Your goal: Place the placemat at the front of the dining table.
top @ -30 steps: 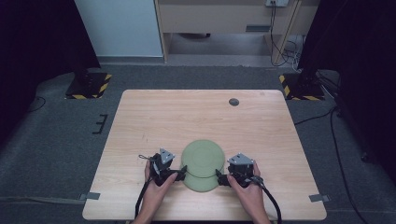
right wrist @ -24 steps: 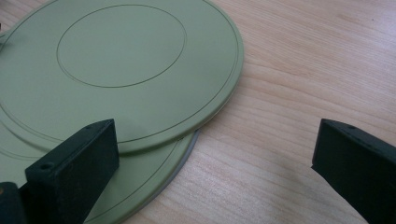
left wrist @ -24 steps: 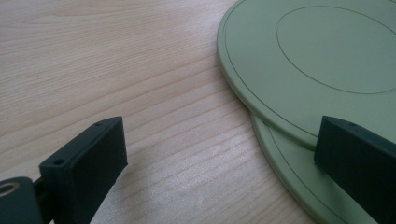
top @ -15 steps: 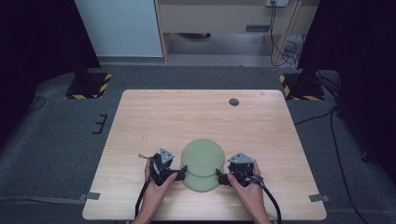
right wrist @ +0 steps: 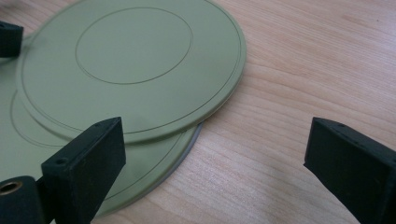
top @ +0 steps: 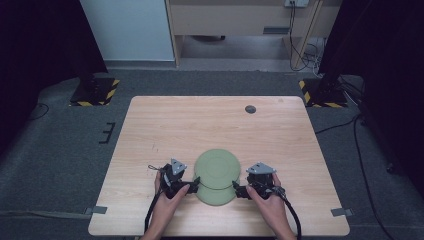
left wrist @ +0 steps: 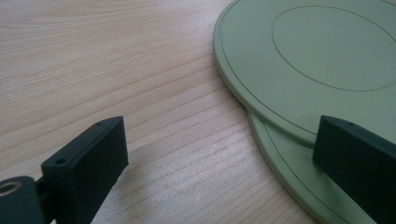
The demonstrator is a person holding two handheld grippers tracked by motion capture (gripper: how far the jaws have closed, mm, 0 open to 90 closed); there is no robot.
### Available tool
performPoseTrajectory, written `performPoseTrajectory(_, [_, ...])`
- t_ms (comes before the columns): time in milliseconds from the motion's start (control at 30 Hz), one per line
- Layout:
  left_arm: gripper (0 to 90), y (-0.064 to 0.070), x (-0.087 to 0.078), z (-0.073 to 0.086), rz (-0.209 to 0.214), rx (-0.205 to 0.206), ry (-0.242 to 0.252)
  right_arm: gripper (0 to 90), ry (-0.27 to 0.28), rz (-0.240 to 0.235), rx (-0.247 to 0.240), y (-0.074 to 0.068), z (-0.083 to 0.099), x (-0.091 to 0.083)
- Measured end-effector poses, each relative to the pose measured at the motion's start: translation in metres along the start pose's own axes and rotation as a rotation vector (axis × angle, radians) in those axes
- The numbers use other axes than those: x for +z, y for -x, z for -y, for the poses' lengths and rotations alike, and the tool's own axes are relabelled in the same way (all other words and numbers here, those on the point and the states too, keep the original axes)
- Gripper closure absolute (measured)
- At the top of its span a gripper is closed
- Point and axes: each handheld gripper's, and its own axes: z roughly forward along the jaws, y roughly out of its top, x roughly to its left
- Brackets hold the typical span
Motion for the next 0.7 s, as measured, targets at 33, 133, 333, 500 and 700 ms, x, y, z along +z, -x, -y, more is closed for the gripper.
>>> performPoseTrajectory(33, [2.5,0.0,0.0,0.0,0.0,0.0,0.0,5.2,0.0,0.0,0.0,0.0,0.0,0.0])
performPoseTrajectory(133, [2.6,0.001,0.0,0.0,0.0,0.005,0.002,5.2,-0.009,-0.003,-0.005,0.003,-0.004,-0.003])
performPoseTrajectory(333, [2.6,0.001,0.0,0.0,0.004,0.006,0.002,5.4,-0.064,-0.018,0.016,0.016,-0.013,-0.001])
performPoseTrajectory(500, [2.6,0.001,-0.001,0.001,0.006,0.005,0.0,5.5,-0.085,-0.03,0.018,0.021,-0.022,-0.001])
performPoseTrajectory(700, [2.5,0.001,-0.001,0.001,0.006,0.001,-0.001,6.5,-0.126,-0.037,-0.004,0.027,-0.034,0.002])
